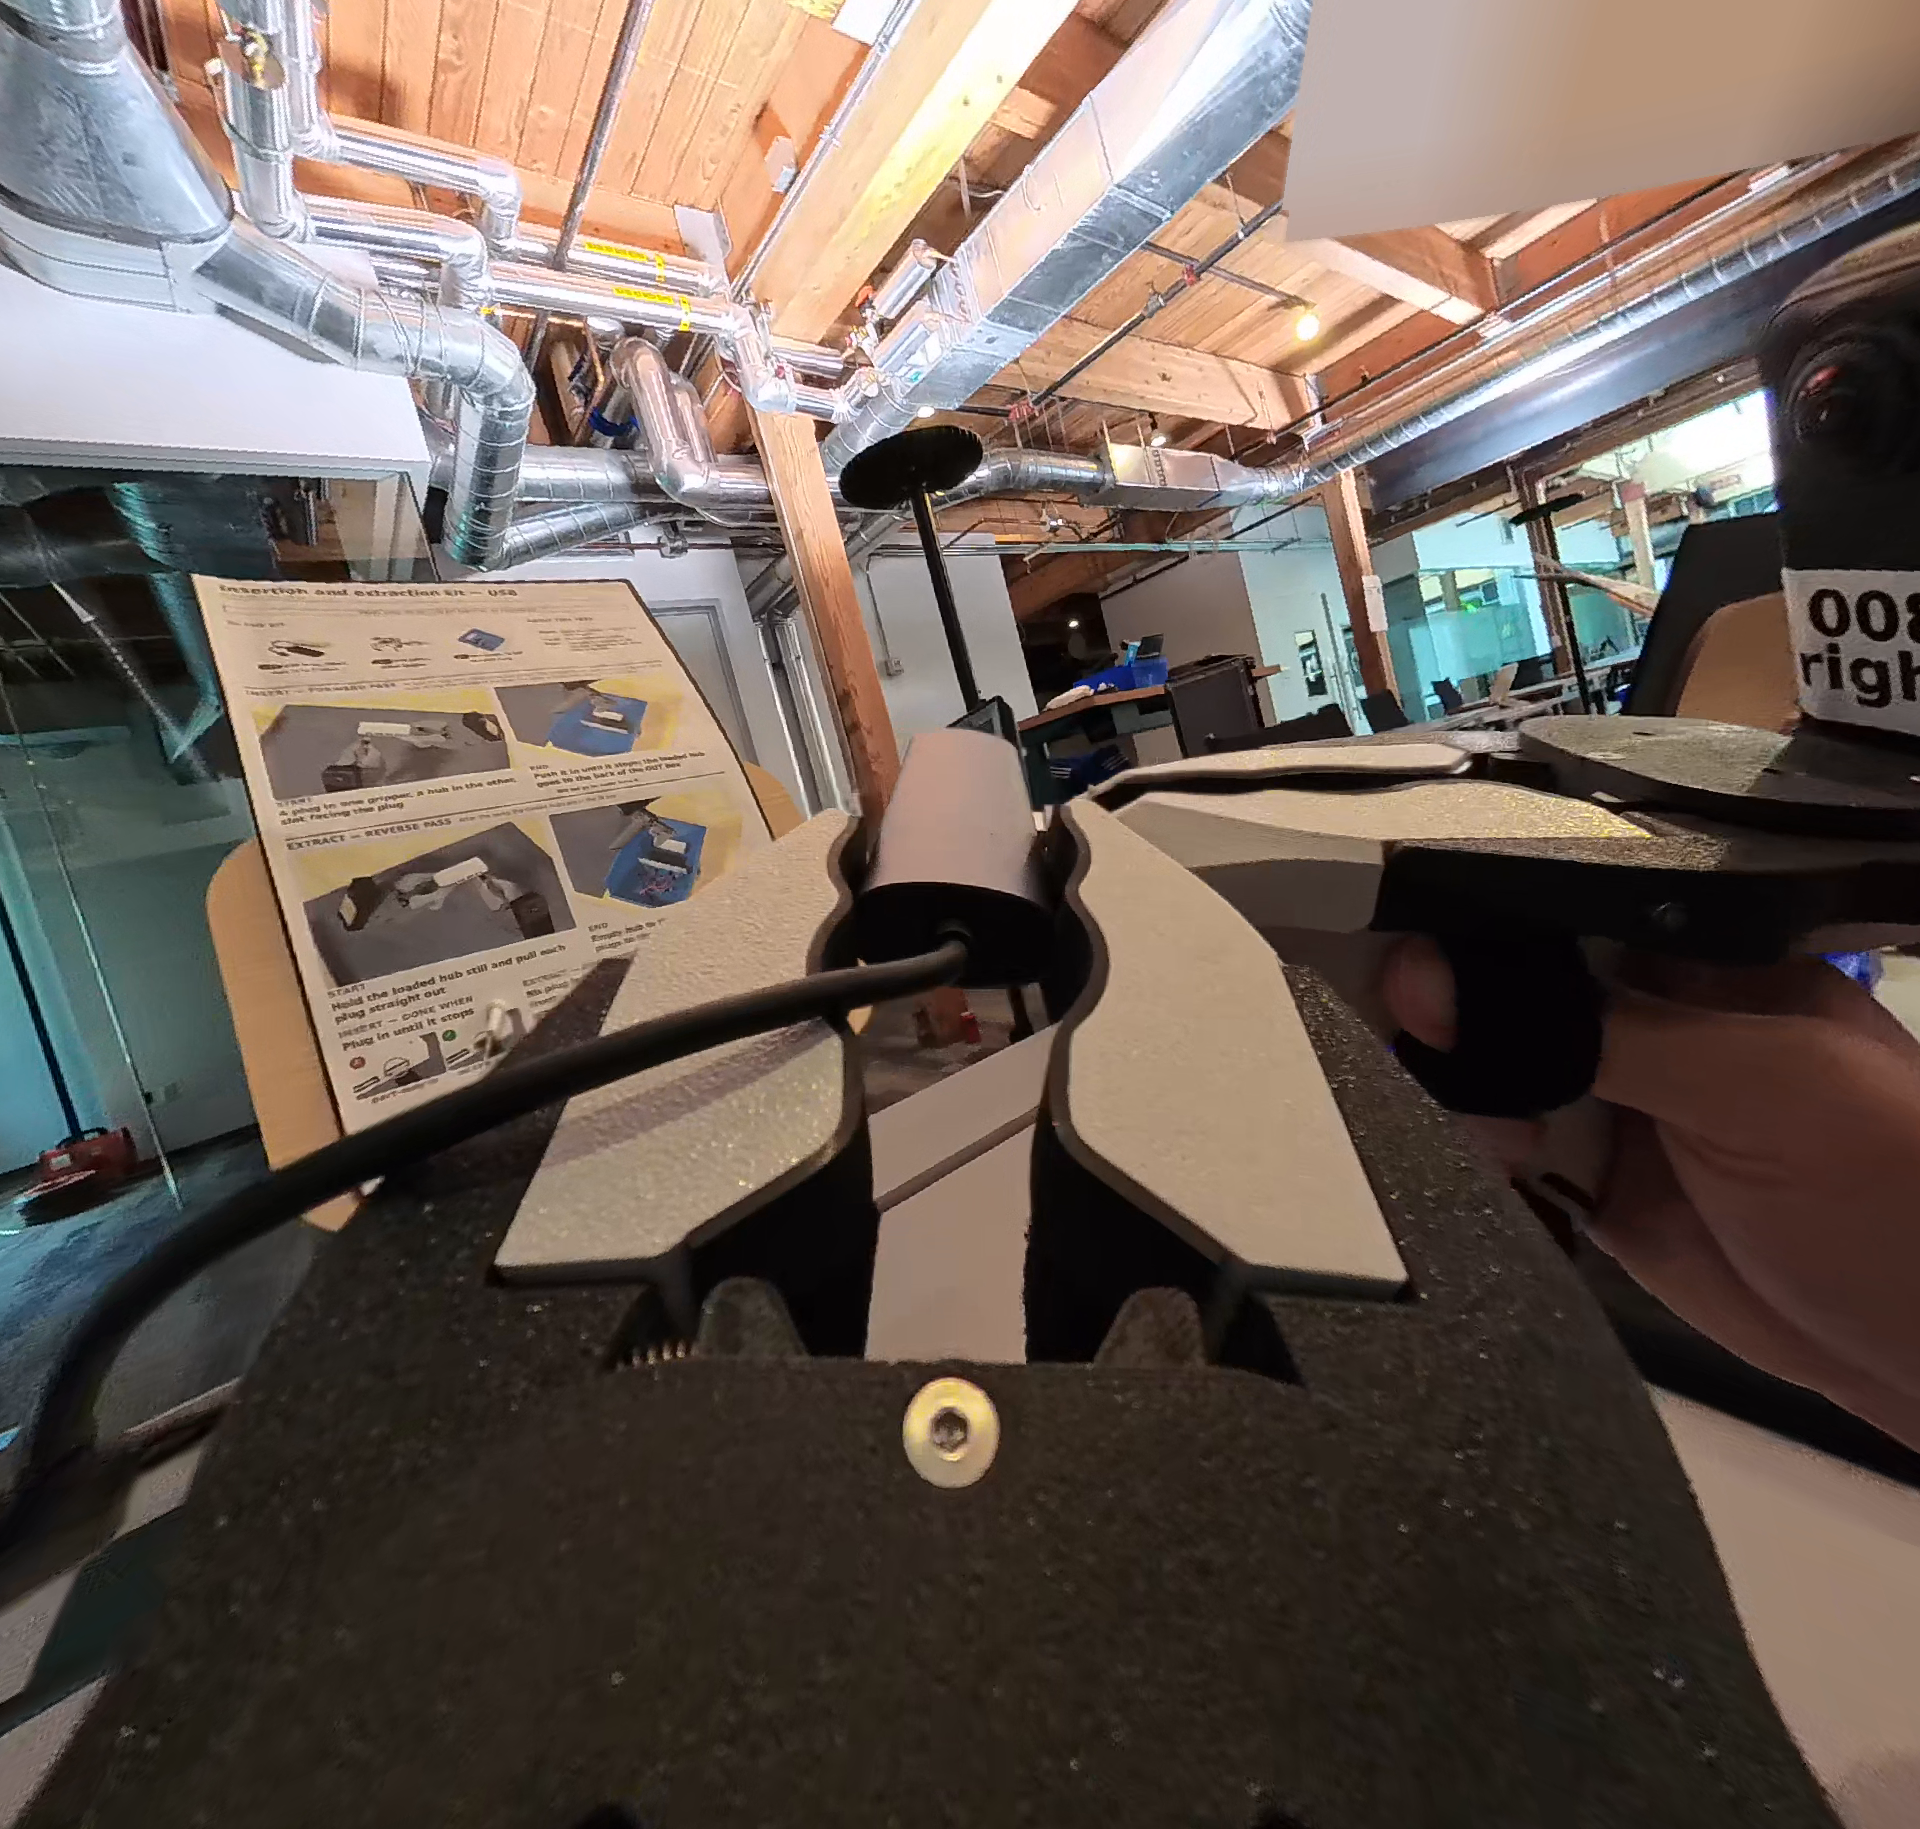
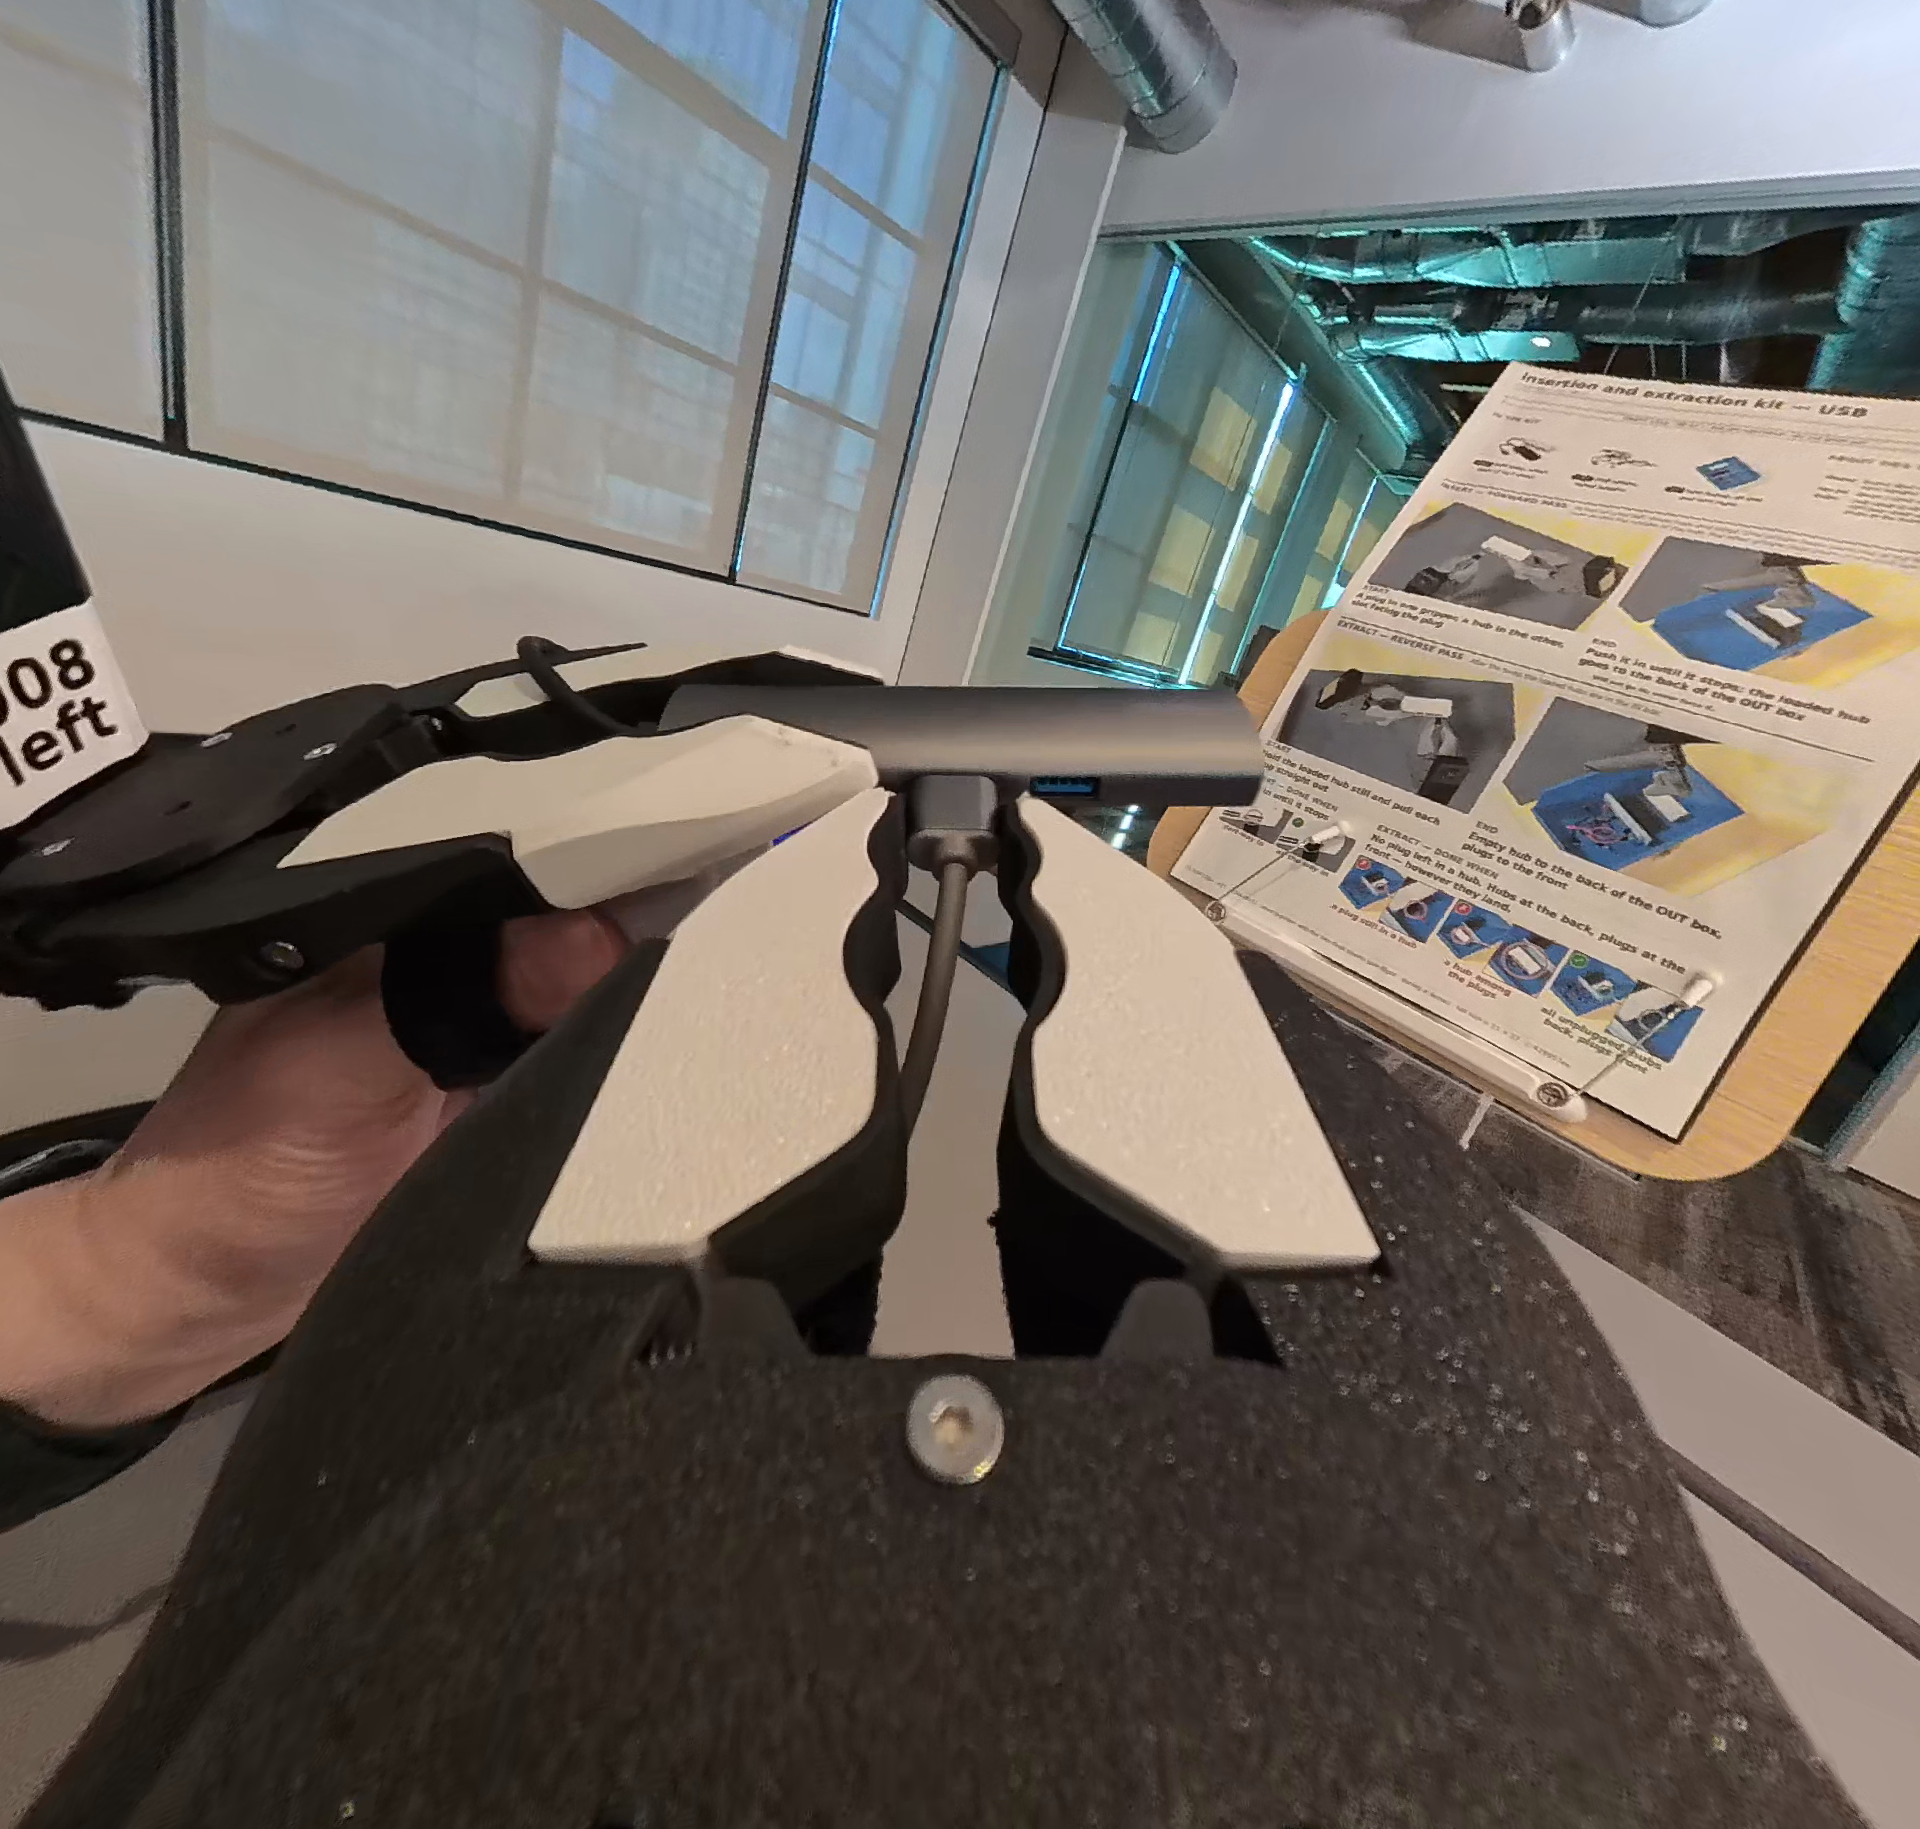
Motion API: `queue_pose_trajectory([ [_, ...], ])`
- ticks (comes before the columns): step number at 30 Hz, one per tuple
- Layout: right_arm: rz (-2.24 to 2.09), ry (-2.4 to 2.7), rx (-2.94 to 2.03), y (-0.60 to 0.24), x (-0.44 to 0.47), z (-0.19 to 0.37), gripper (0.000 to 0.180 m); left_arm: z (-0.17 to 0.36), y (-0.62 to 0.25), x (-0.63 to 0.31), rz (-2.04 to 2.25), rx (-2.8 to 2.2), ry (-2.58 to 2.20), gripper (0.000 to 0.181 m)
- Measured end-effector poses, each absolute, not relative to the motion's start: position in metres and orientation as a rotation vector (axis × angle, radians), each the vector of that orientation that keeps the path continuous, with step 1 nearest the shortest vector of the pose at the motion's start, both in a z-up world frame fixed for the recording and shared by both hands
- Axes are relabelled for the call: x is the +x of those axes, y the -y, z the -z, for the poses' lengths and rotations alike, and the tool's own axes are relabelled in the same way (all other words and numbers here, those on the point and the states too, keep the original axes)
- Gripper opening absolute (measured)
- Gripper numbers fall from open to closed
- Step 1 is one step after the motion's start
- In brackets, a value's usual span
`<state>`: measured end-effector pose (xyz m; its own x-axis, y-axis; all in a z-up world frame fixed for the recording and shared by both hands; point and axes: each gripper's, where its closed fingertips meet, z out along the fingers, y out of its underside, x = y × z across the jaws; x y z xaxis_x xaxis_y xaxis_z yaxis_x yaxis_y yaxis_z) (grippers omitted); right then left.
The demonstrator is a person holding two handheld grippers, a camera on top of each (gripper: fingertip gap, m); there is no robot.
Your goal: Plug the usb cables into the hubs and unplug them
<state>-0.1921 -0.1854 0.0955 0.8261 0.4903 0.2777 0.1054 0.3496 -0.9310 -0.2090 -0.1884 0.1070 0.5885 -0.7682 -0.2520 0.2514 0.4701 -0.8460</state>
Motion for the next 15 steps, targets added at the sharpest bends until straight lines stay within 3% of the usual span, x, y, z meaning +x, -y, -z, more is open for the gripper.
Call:
queue_pose_trajectory([
  [8, -0.247, 0.587, -1.199, 0.189, -0.189, -0.097, 0.017, -0.11, 0.19, -0.208, 0.673, -0.863, -0.67, 0.033],
  [10, -0.232, 0.525, -1.155, 0.198, -0.178, -0.107, 0.017, -0.115, 0.162, -0.24, 0.606, -0.922, -0.49, 0.033],
  [13, -0.206, 0.519, -1.181, 0.196, -0.168, -0.109, 0.017, -0.132, 0.16, -0.282, 0.877, -0.836, -0.397, 0.033],
  [15, -0.22, 0.547, -1.213, 0.19, -0.169, -0.103, 0.017, -0.123, 0.149, -0.284, 0.745, -0.899, -0.416, 0.033],
])
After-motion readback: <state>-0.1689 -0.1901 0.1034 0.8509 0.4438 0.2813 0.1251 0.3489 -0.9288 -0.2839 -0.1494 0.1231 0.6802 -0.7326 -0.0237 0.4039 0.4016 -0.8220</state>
